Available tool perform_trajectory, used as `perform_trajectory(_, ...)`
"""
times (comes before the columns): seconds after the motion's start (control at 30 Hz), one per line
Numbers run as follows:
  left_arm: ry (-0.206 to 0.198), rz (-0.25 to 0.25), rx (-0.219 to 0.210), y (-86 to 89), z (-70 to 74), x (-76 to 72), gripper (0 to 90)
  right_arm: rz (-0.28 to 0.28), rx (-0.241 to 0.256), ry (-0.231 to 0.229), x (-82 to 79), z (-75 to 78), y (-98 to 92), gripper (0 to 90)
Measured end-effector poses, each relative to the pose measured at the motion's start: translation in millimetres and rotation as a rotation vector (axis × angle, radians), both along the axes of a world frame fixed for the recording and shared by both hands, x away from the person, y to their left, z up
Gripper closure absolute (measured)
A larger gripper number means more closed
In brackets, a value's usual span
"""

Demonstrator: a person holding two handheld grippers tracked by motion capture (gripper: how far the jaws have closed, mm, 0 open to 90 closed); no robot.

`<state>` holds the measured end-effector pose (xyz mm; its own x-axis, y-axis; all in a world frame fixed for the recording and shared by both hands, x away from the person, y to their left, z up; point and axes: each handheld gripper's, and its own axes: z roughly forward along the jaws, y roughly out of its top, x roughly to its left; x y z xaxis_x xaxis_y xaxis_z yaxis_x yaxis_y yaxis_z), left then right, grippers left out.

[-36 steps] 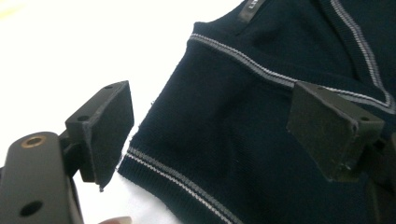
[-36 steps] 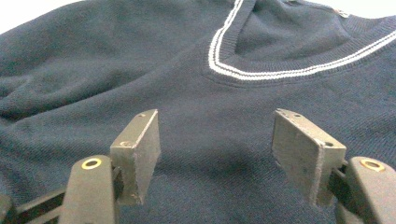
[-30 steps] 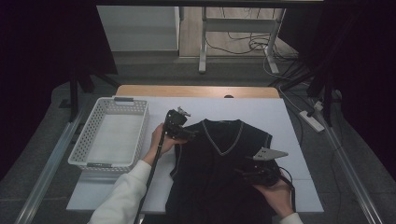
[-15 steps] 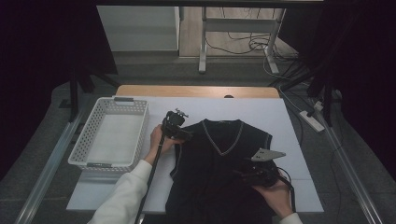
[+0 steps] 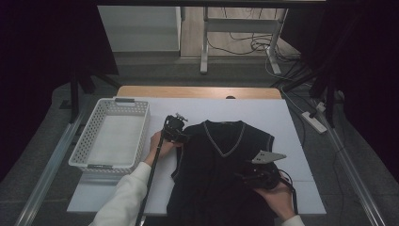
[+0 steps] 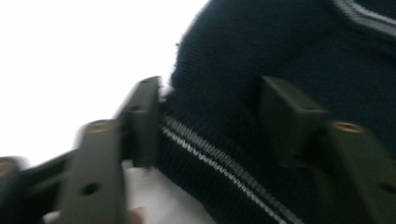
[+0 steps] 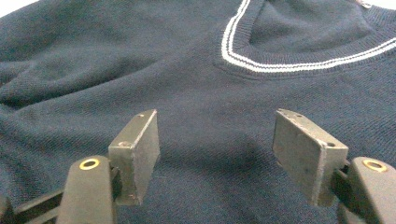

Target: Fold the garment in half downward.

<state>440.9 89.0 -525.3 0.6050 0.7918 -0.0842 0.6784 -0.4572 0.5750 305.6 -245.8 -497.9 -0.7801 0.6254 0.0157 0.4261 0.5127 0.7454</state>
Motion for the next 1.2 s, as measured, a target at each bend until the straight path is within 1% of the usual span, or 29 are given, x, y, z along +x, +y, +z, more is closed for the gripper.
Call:
perform_trajectory(0.03, 0.003, -0.012, -0.006, -0.3, 0.1, -0.5, 62.9, 0.001, -0.001, 0.001, 0.2, -0.3, 0.3, 31.2)
perform_trajectory(0.1, 0.005, -0.029, -0.014, -1.2, 0.2, -1.3, 72.4, 0.003, -0.005, 0.000, 0.0, -0.5, 0.9, 31.2)
perform_trajectory(0.17, 0.000, -0.035, -0.007, -2.3, 0.5, -1.9, 75.2, 0.004, -0.006, -0.001, -0.3, -0.5, 1.1, 31.2)
perform_trajectory(0.3, -0.028, -0.046, 0.001, -3.2, 1.8, -5.0, 76.3, 0.000, -0.002, 0.001, 0.3, -0.1, 0.1, 31.3)
perform_trajectory(0.37, -0.042, -0.043, -0.013, -2.2, 5.4, -7.0, 76.5, -0.001, 0.003, 0.001, 0.5, 0.6, -0.7, 31.2)
perform_trajectory(0.5, -0.098, -0.055, -0.040, -1.8, 21.2, -15.4, 77.0, -0.008, 0.015, -0.004, 1.6, 2.3, -2.5, 31.2)
perform_trajectory(0.57, -0.120, -0.063, -0.046, -2.5, 27.9, -19.8, 77.1, -0.016, 0.021, -0.005, 2.6, 3.3, -3.3, 31.2)
perform_trajectory(0.67, -0.147, -0.075, -0.050, -1.8, 36.7, -24.1, 77.2, -0.028, 0.020, -0.013, 5.3, 4.8, -3.7, 31.2)
perform_trajectory(0.73, -0.158, -0.076, -0.065, 0.7, 42.2, -25.4, 77.3, -0.038, 0.022, -0.023, 8.7, 6.5, -4.7, 31.2)
perform_trajectory(0.87, -0.172, -0.066, -0.089, 7.1, 50.0, -26.7, 77.3, -0.072, 0.029, -0.040, 19.3, 10.4, -10.0, 31.2)
perform_trajectory(0.9, -0.173, -0.068, -0.095, 8.4, 51.2, -26.7, 77.3, -0.089, 0.037, -0.042, 24.5, 11.3, -12.5, 31.1)
perform_trajectory(1.0, -0.171, -0.074, -0.102, 10.4, 53.5, -26.9, 77.3, -0.135, 0.044, -0.040, 37.4, 13.1, -20.7, 31.1)
perform_trajectory(1.07, -0.171, -0.078, -0.103, 10.6, 54.2, -26.9, 77.3, -0.165, 0.058, -0.033, 45.8, 13.7, -26.8, 31.1)
perform_trajectory(1.13, -0.169, -0.080, -0.104, 10.7, 54.5, -26.8, 77.3, -0.194, 0.068, -0.032, 52.8, 14.7, -32.7, 31.1)
perform_trajectory(1.2, -0.169, -0.082, -0.105, 11.1, 54.5, -26.5, 77.3, -0.220, 0.069, -0.022, 58.8, 15.7, -37.9, 30.8)
